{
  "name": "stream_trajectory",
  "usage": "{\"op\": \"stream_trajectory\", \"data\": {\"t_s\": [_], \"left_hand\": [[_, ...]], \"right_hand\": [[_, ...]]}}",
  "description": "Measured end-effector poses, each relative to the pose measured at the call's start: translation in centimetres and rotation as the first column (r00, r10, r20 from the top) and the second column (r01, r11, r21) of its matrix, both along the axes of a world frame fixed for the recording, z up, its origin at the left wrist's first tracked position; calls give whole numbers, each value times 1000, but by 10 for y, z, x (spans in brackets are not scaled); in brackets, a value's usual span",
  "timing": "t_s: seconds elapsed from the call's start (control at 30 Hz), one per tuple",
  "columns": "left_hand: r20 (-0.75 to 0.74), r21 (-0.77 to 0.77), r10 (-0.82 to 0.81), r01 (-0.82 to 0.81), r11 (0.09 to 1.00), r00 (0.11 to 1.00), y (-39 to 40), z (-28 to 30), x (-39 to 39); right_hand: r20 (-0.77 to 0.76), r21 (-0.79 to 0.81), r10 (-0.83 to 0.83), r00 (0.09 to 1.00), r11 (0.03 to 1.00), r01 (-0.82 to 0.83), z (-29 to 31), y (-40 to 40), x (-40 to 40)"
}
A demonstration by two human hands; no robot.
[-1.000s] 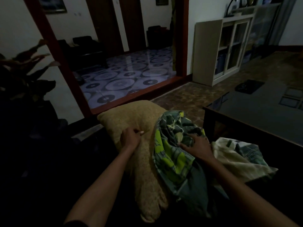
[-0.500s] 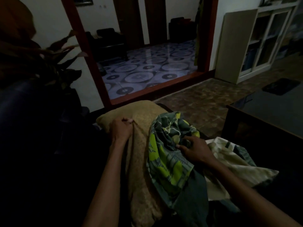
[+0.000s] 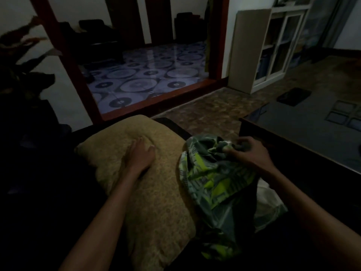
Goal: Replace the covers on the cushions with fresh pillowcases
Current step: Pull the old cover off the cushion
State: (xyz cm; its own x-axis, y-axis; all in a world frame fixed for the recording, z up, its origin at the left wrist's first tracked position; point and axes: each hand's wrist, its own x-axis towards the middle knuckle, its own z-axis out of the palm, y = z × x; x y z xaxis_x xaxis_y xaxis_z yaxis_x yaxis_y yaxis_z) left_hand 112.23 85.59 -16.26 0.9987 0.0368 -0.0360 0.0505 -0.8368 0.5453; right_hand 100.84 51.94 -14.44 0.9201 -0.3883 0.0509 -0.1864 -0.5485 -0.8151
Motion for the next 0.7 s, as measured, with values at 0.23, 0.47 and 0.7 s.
{"op": "stream_trajectory", "data": {"t_s": [0.23,0.47,0.7], "left_hand": [[-72,143,-130,139,980,989,-33,8,-10],[-177,15,-363,372,928,915,-78,60,-9],[-135,-80,-815,814,576,563,-197,50,-46]], "right_hand": [[-313,-292,387,867,830,-476,-24,54,23],[-58,-222,80,995,971,-91,18,-21,9],[165,-152,-43,985,986,68,77,-61,-7]]}}
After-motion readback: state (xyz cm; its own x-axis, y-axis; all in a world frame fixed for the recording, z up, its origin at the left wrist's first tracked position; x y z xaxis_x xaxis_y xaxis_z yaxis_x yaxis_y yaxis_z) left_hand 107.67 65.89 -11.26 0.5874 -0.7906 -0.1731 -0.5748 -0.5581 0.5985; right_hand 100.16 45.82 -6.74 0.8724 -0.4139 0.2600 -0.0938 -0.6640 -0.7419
